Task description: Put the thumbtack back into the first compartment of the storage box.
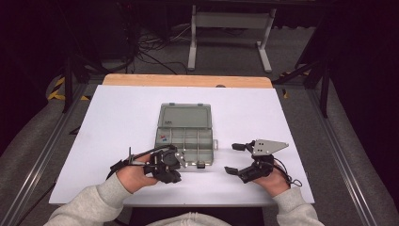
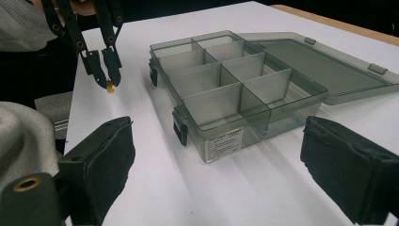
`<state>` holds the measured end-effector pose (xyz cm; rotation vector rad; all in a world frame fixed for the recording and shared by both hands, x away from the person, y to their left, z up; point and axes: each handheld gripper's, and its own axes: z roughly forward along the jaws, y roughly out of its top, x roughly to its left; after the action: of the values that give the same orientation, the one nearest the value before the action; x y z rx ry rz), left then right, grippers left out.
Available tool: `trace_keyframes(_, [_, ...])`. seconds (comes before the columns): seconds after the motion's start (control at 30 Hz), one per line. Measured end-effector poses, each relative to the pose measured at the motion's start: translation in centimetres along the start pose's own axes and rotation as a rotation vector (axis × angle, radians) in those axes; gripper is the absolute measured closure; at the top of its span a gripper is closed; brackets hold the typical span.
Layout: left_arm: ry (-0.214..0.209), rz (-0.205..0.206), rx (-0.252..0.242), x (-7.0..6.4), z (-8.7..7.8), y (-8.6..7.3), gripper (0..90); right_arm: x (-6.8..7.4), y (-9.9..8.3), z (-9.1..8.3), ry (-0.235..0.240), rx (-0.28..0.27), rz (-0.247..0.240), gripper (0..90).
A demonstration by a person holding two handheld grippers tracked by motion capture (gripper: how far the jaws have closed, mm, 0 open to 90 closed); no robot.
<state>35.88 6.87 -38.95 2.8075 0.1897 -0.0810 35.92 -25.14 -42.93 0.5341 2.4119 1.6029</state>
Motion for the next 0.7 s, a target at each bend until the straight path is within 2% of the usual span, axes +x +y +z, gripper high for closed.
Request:
trace_keyframes(0.37, [-0.001,0.011,-0.008,0.5,-1.6,0.7,82.3,0.0,0.0,0.0,0.000,0.000,0.001,10.7])
trace_keyframes(0.57, [0.000,0.002,-0.030,0.9,-2.6,0.8,82.4,0.0,-0.1,0.1,0.000,0.001,0.002,10.7])
trace_keyframes(0.7, [0.008,-0.019,-0.052,1.3,-3.2,0.8,82.4,0.0,0.0,0.1,0.001,-0.001,0.000,10.7])
